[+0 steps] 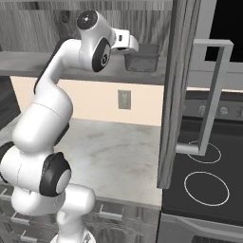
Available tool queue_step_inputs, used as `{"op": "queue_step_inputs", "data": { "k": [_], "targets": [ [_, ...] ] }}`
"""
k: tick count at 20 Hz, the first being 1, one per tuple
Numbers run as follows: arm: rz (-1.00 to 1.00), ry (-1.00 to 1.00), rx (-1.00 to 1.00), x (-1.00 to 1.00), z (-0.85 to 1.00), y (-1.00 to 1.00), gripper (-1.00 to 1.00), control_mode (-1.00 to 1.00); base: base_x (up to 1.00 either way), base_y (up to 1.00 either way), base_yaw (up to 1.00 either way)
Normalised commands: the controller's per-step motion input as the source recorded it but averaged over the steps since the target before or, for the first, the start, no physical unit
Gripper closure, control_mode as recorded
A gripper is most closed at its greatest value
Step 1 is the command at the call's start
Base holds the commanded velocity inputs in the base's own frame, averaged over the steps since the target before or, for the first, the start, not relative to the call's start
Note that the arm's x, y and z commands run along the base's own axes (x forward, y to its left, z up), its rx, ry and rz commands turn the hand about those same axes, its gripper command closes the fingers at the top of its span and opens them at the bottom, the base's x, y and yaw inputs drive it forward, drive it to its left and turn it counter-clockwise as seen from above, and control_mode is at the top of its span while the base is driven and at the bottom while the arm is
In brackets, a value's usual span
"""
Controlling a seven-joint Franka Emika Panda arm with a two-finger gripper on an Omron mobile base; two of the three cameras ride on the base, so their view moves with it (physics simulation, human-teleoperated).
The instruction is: Retrieve the tupperware and aluminum foil from the cabinet and place them on the dining counter near the plate with steaks to prepare for storing leftovers.
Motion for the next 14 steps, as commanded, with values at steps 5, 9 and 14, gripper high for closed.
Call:
{"op": "queue_step_inputs", "data": {
  "k": [5, 9, 14],
  "targets": [
    [0.0, 0.0, 0.01, 0.44, 0.0, -0.05, -1.0, -1.0, 0.0, 0.0, 0.0],
    [0.01, 0.0, 0.02, 0.42, 0.0, -0.12, -1.0, -1.0, 0.0, 0.0, 0.0],
    [0.03, 0.02, 0.03, 0.37, -0.03, -0.18, -1.0, -1.0, 0.0, 0.0, 0.0]
  ]
}}
